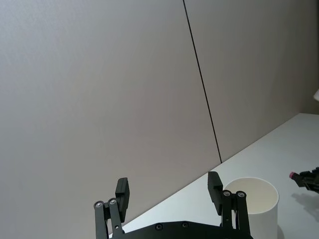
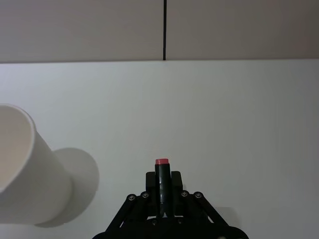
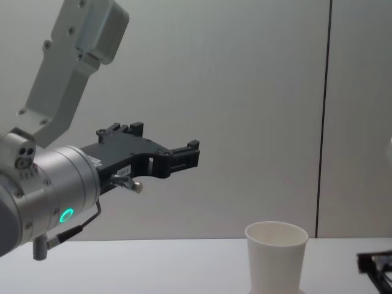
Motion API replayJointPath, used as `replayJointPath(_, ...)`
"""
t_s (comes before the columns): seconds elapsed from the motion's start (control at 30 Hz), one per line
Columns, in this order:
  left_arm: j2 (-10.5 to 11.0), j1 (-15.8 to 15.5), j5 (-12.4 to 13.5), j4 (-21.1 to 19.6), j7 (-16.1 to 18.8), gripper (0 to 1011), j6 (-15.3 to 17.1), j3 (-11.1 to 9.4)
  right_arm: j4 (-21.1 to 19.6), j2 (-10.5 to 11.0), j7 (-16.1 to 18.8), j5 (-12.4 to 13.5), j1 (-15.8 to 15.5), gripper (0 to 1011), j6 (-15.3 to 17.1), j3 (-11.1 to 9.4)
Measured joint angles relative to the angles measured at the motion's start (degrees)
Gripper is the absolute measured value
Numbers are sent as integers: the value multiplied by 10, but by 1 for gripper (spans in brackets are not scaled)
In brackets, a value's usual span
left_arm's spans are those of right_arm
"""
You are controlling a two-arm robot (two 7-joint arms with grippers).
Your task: Place the pen into the pen holder.
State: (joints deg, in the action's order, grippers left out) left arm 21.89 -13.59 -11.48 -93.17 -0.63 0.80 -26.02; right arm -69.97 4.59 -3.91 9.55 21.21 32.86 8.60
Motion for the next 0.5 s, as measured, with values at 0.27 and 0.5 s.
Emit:
replayJointPath(0.27, 0, 0, 0, 0, 0, 1002, 0, 0, -29, 5, 24, -7, -14, 166, -53, -1)
replayJointPath(0.5, 0, 0, 0, 0, 0, 1002, 0, 0, -47, 8, 44, -11, -22, 166, -105, -1)
